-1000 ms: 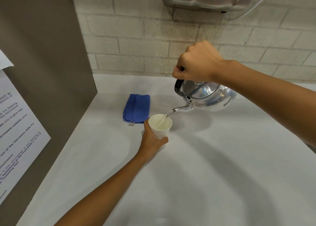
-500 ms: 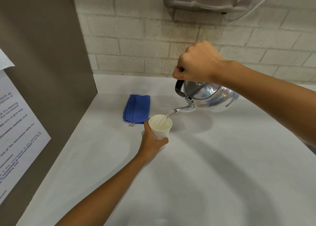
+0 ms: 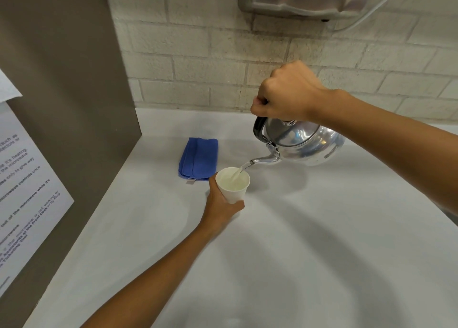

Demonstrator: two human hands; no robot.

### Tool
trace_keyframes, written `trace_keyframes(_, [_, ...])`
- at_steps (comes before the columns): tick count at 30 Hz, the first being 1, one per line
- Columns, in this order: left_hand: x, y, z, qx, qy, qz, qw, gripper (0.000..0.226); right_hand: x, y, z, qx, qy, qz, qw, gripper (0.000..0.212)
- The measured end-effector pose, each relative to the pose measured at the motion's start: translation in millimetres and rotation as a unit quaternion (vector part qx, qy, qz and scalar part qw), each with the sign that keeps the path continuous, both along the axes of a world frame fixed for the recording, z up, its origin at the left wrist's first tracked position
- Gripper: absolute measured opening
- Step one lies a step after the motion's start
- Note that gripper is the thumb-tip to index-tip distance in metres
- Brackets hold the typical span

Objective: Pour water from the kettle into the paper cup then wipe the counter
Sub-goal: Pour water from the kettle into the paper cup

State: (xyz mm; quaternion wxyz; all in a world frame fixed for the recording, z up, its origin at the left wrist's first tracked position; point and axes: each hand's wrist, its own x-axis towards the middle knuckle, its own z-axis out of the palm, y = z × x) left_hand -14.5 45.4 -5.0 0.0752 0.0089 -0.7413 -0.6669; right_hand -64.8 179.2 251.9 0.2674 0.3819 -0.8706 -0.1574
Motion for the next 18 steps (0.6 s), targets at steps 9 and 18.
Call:
trace_keyframes(9, [1, 0, 0, -0.005, 0.005, 0.001, 1.0, 0.081, -14, 17, -20, -0.071, -0.053, 0.008, 0.996, 0.049])
trace_keyframes(18, [0, 0, 1, -0.018, -0.005, 0.008, 1.0, 0.083, -53, 43, -44, -0.219, -0.136, -0.045, 0.965, 0.047])
